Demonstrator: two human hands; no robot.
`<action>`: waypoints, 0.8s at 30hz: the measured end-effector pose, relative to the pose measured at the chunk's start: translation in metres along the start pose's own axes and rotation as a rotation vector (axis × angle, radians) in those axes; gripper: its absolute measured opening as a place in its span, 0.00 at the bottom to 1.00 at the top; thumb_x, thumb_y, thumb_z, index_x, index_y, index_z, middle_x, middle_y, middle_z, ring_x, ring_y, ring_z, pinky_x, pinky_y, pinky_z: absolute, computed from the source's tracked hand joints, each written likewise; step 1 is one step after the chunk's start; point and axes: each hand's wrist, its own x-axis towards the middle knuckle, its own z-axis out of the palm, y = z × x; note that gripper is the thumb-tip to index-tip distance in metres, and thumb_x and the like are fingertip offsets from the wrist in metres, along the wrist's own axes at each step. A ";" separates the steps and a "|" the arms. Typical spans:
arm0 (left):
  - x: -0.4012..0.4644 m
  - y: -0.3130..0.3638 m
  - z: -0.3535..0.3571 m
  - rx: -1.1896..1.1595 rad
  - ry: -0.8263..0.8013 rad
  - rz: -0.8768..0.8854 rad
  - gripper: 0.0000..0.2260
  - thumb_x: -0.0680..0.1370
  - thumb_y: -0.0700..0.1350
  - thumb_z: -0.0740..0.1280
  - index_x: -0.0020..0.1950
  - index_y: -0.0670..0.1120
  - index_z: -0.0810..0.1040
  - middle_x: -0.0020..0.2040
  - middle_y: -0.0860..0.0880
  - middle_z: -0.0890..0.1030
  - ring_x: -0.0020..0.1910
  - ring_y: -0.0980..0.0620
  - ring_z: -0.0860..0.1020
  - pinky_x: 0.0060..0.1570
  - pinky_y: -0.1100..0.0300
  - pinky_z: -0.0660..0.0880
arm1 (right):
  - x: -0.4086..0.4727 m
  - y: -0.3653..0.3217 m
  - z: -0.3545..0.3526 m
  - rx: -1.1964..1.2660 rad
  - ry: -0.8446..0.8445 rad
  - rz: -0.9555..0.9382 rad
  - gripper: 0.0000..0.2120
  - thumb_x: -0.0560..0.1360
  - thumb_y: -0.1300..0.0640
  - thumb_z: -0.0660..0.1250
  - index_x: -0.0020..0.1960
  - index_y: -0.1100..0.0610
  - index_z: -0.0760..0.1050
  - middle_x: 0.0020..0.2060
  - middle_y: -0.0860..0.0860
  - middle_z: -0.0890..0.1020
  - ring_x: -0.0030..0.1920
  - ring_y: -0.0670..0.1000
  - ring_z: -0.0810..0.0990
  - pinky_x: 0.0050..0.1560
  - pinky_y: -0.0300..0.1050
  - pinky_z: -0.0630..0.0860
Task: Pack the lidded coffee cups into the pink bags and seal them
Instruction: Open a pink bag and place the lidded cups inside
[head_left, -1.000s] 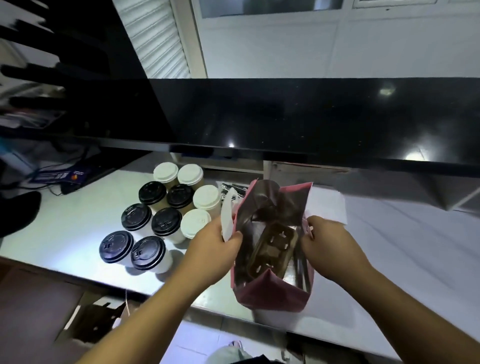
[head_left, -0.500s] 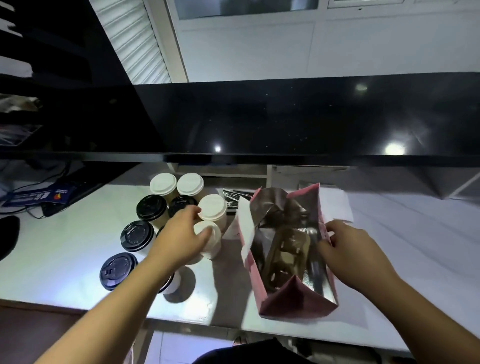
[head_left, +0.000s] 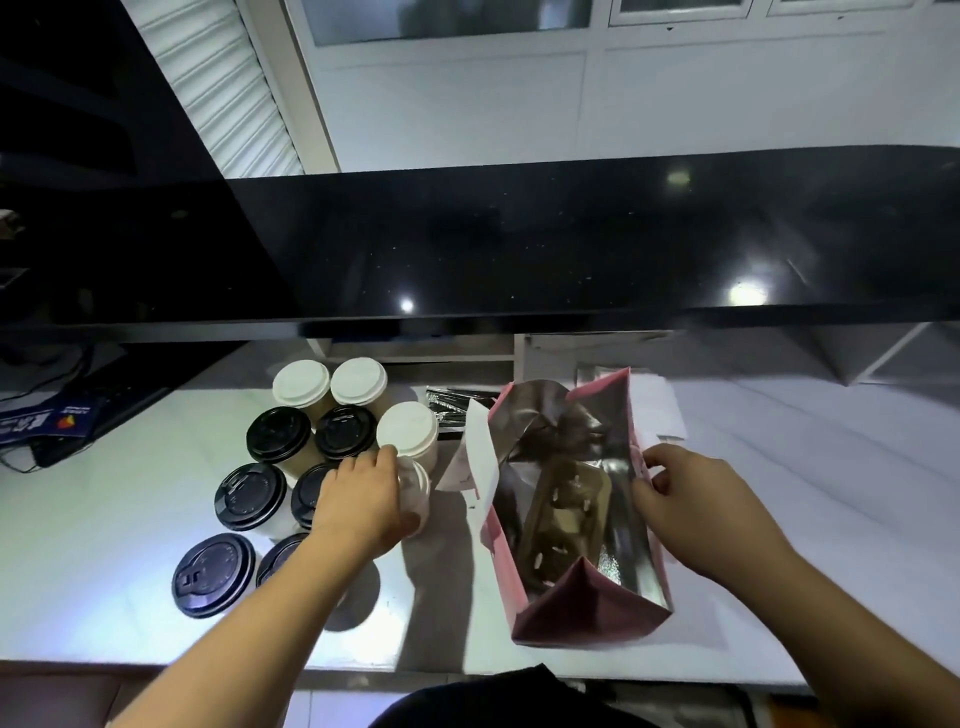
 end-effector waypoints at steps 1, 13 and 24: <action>-0.006 0.001 -0.010 -0.012 0.004 0.002 0.35 0.69 0.63 0.73 0.70 0.50 0.66 0.66 0.48 0.75 0.66 0.44 0.73 0.63 0.50 0.70 | 0.001 0.000 0.000 -0.002 0.003 -0.005 0.05 0.79 0.48 0.64 0.48 0.47 0.77 0.30 0.45 0.83 0.30 0.46 0.80 0.31 0.47 0.78; -0.103 0.027 -0.224 -0.338 0.464 0.234 0.40 0.64 0.65 0.73 0.74 0.58 0.67 0.66 0.53 0.71 0.66 0.48 0.70 0.67 0.52 0.68 | 0.005 0.005 -0.002 0.000 -0.030 -0.062 0.10 0.81 0.46 0.63 0.53 0.49 0.80 0.36 0.42 0.81 0.33 0.41 0.78 0.28 0.35 0.65; -0.040 0.174 -0.146 0.116 -0.036 0.672 0.37 0.73 0.60 0.76 0.77 0.52 0.65 0.71 0.49 0.71 0.67 0.47 0.72 0.63 0.51 0.75 | 0.003 0.013 -0.005 0.022 -0.059 -0.054 0.12 0.80 0.49 0.60 0.39 0.50 0.72 0.31 0.48 0.79 0.33 0.50 0.78 0.31 0.48 0.71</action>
